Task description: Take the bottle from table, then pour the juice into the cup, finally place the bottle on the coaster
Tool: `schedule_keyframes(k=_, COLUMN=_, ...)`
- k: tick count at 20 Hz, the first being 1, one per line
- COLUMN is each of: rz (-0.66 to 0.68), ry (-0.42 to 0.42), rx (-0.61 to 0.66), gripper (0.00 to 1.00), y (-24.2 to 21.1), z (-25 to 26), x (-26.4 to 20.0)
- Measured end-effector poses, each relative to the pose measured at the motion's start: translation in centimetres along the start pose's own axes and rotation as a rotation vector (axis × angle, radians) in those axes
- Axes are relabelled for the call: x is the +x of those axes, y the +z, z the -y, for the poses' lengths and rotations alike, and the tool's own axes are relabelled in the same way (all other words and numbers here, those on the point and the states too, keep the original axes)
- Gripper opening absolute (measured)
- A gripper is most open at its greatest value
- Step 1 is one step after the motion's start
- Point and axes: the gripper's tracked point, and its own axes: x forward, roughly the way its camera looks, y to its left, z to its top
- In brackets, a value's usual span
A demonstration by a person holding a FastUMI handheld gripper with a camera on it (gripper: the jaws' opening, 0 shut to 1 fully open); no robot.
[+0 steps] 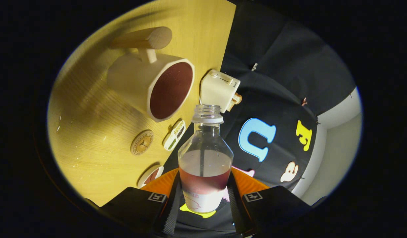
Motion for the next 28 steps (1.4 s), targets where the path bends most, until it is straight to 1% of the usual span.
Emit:
schedule_keyframes(k=6, rz=-0.029, ry=0.091, rx=0.264, gripper=0.69, y=-0.3, z=-2.2, x=-0.5)
schedule_keyframes(k=9, rz=-0.014, ry=0.124, rx=0.426, gripper=0.70, y=0.2, z=-2.8, x=-1.2)
schedule_keyframes(k=11, rz=-0.003, ry=0.128, rx=0.545, gripper=0.70, y=0.5, z=-2.4, x=-1.5)
schedule_keyframes(k=16, rz=0.059, ry=0.128, rx=0.897, gripper=0.70, y=1.6, z=-1.7, x=-1.4)
schedule_keyframes(k=20, rz=0.092, ry=0.145, rx=1.161, gripper=0.70, y=2.1, z=-1.7, x=-1.3)
schedule_keyframes(k=25, rz=0.110, ry=0.172, rx=1.484, gripper=0.70, y=1.4, z=-1.7, x=-0.6)
schedule_keyframes(k=28, rz=0.118, ry=0.164, rx=1.630, gripper=0.70, y=0.3, z=-1.2, x=0.4)
